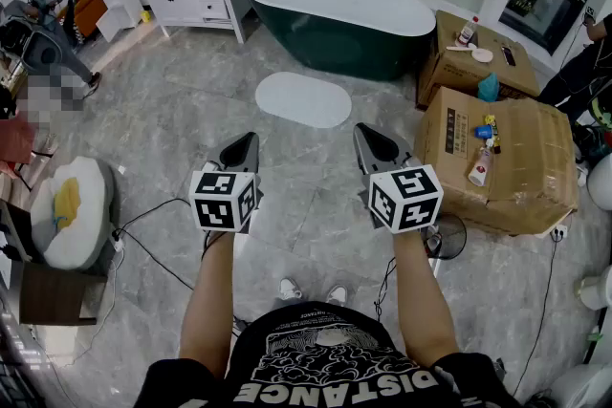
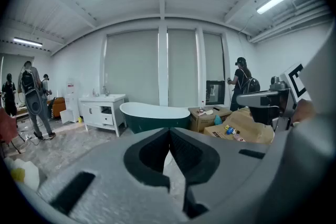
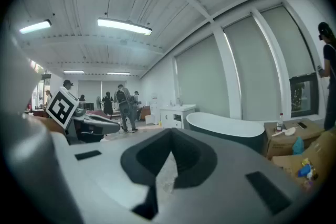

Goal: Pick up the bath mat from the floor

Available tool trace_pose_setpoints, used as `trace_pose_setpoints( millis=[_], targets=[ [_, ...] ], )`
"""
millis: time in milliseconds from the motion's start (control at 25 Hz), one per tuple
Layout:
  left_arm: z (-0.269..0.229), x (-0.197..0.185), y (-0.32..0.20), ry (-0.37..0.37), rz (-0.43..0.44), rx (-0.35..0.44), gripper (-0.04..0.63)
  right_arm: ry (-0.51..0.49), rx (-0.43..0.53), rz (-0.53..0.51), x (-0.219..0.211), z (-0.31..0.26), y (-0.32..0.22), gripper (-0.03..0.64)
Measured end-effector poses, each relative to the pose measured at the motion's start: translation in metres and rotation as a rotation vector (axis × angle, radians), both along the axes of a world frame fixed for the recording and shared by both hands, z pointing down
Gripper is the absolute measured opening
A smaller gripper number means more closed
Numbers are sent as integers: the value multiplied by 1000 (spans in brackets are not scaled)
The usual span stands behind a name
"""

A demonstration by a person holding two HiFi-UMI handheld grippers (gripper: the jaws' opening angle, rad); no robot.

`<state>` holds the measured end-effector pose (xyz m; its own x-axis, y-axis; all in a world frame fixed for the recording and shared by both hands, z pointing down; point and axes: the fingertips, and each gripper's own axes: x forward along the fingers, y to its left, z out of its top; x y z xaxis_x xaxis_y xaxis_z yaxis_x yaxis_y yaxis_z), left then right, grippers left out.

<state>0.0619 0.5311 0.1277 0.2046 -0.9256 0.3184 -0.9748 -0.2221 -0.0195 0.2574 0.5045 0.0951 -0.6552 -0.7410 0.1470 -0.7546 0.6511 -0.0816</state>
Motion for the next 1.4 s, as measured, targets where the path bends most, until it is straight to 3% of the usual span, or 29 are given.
trace_pose_setpoints(
  millis=[520, 880, 1160, 1280, 1400],
  targets=[
    [2, 35, -17, 4, -5, 15, 11, 12, 11, -7, 29, 8, -10, 11],
    [7, 26, -43, 34, -27, 40, 90, -15, -2, -3, 33, 16, -40, 78],
    [14, -15, -94, 46, -14, 46, 153, 4, -21, 24, -1, 30, -88, 168],
    [15, -45, -126, 63, -2, 53, 208, 8, -31, 53, -25, 33, -117, 189],
    [14, -83, -162, 67, 25, 49, 218, 13, -40, 91, -56, 33, -149, 204]
  ],
)
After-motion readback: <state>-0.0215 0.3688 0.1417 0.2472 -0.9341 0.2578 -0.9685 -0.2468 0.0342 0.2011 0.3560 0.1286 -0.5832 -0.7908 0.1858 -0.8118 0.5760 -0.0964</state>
